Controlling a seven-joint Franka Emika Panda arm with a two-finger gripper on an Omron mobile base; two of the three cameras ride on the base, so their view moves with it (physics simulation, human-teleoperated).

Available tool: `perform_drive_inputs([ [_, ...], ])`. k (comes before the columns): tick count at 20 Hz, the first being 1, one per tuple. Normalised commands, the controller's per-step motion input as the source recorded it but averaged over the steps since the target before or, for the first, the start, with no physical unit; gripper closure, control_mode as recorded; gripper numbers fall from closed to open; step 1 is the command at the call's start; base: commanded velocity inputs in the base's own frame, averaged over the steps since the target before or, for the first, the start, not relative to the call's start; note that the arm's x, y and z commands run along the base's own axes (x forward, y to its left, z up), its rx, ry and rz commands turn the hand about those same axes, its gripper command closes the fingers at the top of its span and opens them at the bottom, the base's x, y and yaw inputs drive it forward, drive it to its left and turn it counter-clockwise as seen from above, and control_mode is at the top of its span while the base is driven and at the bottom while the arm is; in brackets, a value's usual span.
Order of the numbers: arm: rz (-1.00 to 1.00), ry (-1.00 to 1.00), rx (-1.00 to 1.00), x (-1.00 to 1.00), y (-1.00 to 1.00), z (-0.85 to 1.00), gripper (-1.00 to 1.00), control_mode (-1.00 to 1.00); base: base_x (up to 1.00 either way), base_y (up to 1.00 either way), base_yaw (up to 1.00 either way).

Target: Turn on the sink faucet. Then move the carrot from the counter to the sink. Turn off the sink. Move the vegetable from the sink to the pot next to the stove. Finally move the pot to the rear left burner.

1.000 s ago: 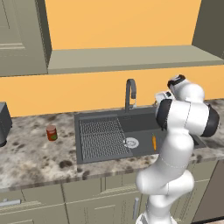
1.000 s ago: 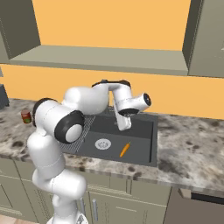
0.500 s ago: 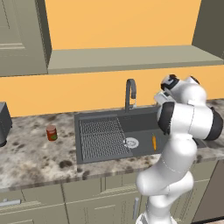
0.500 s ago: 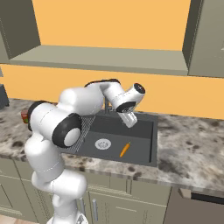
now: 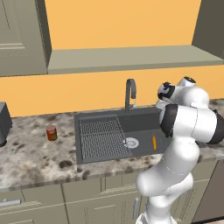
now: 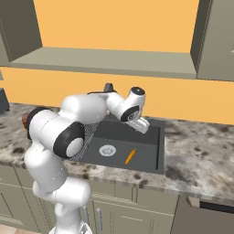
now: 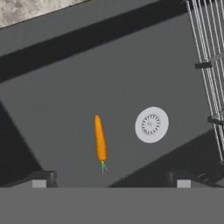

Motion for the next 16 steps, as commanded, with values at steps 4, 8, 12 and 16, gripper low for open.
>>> perform_drive_inputs([
  [4, 0.18, 0.0, -0.22, -0.02, -0.15, -0.48, -1.0, -1.0, 0.0, 0.0, 0.0],
  [8, 0.05, 0.03, -0.04, -0.03, -0.01, -0.44, -1.0, -1.0, 0.0, 0.0, 0.0],
  [12, 0.02, 0.07, 0.0, 0.02, 0.0, -0.38, -1.0, -1.0, 0.0, 0.0, 0.0],
  [16, 0.04, 0.07, 0.0, 0.21, -0.01, -0.28, -1.0, -1.0, 0.0, 0.0, 0.0],
])
